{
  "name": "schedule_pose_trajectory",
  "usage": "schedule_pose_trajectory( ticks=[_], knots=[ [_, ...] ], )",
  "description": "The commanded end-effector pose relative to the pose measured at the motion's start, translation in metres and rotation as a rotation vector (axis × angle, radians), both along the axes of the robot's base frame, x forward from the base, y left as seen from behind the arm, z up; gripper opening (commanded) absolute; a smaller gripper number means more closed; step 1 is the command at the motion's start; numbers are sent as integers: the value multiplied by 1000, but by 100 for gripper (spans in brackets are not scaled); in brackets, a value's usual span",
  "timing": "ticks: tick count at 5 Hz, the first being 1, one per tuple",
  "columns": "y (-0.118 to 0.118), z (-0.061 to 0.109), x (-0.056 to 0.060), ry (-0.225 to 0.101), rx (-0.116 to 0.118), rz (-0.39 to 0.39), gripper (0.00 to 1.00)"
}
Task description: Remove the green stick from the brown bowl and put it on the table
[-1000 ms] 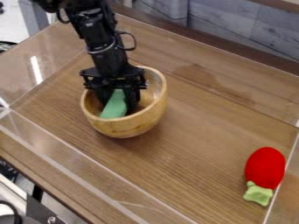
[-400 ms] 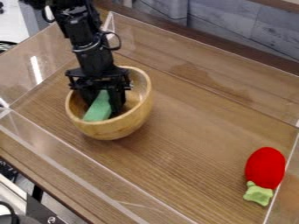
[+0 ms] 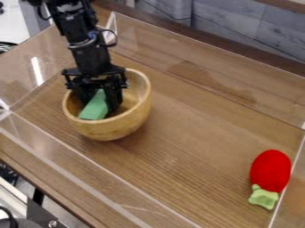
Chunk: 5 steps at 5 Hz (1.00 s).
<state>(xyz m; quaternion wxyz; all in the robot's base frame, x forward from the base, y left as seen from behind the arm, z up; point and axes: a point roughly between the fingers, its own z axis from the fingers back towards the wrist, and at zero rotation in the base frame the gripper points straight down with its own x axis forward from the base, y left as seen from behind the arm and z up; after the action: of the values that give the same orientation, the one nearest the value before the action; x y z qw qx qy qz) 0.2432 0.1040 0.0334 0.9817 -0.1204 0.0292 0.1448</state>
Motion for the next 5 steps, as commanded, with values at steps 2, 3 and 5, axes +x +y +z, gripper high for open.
schedule_pose_trajectory(
  ticks=[2,3,5],
  knots=[
    [9,7,0,-28,10,-63,0],
    [6,17,0,-29,6,-44,0],
    [-1,41,1,-35,-3,-7,0]
  ],
)
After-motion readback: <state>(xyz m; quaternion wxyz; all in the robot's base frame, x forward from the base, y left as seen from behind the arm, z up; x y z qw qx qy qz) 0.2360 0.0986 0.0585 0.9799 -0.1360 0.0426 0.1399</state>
